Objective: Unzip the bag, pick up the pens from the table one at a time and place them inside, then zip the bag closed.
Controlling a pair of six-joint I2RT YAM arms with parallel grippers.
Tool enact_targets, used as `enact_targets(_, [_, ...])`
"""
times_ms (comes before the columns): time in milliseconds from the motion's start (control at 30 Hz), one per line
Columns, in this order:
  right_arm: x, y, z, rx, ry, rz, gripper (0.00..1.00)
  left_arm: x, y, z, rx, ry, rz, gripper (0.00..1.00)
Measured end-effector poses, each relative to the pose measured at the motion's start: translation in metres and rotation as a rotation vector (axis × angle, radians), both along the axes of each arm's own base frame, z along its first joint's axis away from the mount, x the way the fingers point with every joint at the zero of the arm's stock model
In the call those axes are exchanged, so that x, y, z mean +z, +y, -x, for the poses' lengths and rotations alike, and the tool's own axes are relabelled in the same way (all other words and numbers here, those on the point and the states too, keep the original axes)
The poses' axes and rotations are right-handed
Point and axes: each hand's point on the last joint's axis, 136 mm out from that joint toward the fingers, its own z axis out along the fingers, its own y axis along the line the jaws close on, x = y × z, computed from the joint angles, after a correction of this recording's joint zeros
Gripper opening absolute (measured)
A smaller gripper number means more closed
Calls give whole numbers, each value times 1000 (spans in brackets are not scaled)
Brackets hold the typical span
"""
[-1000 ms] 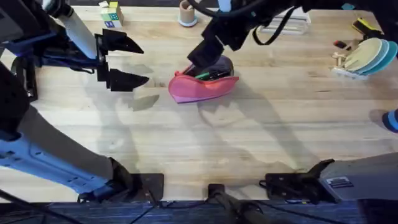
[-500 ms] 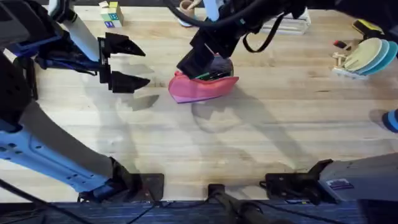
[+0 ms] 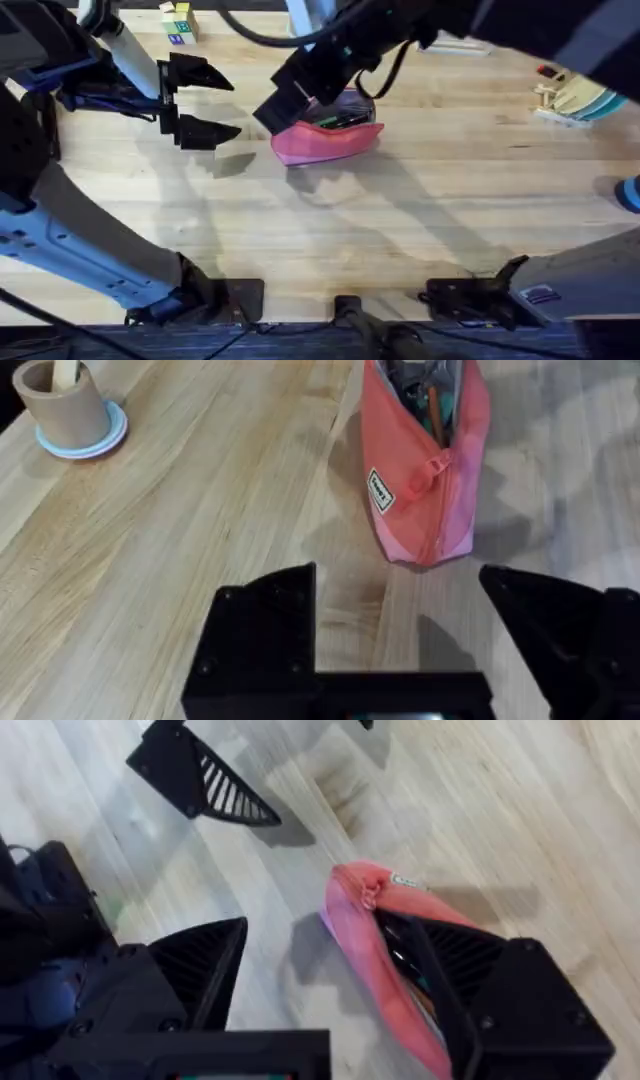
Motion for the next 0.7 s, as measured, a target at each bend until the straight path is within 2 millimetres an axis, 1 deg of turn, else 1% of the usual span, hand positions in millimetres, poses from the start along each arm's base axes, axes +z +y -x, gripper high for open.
enact_targets(133, [-6, 11, -2, -4, 5, -14, 997, 0, 0, 0, 0, 0, 0, 993])
enact_targets(300, [-3, 21, -2, 4, -11, -37, 997, 0, 0, 0, 0, 0, 0, 993])
enact_targets(700, [-10, 25, -3, 2, 0, -32, 997, 0, 0, 0, 0, 0, 0, 993])
